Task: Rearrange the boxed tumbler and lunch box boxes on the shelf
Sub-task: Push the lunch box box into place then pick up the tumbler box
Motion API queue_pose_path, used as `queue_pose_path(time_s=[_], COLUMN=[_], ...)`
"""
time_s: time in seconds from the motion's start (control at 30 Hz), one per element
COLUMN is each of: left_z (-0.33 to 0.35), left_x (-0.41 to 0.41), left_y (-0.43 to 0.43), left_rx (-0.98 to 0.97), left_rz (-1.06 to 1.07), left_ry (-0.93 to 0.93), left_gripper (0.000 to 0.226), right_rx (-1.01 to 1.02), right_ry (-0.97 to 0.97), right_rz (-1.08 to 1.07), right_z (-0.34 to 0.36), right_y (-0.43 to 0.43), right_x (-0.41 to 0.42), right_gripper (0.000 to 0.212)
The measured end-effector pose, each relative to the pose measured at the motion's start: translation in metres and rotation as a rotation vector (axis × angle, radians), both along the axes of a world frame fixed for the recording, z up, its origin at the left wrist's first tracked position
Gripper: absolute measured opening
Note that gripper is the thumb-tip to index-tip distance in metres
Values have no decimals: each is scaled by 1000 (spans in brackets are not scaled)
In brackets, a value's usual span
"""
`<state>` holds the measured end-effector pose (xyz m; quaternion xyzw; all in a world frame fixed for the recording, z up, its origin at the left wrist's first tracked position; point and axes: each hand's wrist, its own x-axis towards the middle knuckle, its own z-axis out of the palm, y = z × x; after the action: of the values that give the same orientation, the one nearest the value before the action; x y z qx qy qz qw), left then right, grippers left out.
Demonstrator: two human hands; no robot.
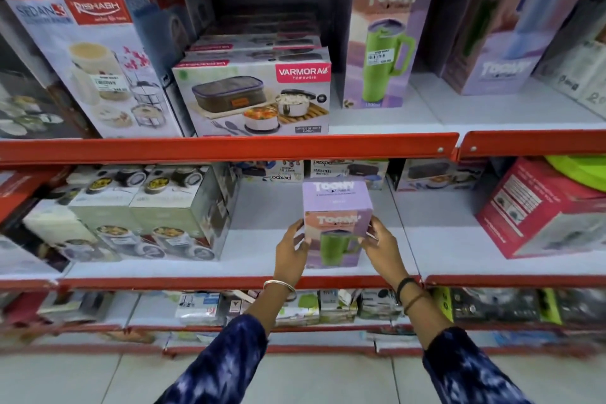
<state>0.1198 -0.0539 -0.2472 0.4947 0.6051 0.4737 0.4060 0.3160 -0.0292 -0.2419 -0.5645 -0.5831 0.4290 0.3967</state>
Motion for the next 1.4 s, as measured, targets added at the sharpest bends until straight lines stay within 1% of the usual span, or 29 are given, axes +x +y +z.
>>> queue_pose_path(time_s=[0.1,0.2,0.3,0.47,0.6,0.77,0.87,0.93,1.03,1.1,1.23,1.3,1.4], left_z=[8,31,66,124,156,170,176,185,207,227,265,274,272], left_x=[2,5,6,4,0,1,5,9,16,22,41,51,62], left_y=[-13,-31,-46,-47,-37,-34,-35,-36,-30,-23,-5,8,32], left_rx=[78,169,237,360,380,378,381,421,515,591,700,752,796], left_rz=[36,41,44,38,36,26,20,15,32,39,47,38,57], left_ry=[-38,-55,-87,-91,-114,-74,-65,-60,-47,-14,75,102,154], left_gripper=[43,36,34,33,32,27,28,32,28,38,43,47,51], right_rx=[40,103,189,345,465,485,529,578,644,711,859,904,917], right_ry=[80,222,332,450,416,339,349,350,350,275,124,95,48], right_rz=[-8,-27,-75,-118,-119,-127,-123,-125,-107,-84,-95,-136,-192], right_z=[7,26,57,118,150,157,163,171,192,212,248,258,259], right_y=[-15,-35,-51,-53,-47,-44,-46,-47,-41,-35,-16,-1,26], right_x=[8,15,17,14,14,17,18,21,28,33,42,45,48], right_gripper=[56,52,45,43,40,33,35,37,43,51,68,69,69])
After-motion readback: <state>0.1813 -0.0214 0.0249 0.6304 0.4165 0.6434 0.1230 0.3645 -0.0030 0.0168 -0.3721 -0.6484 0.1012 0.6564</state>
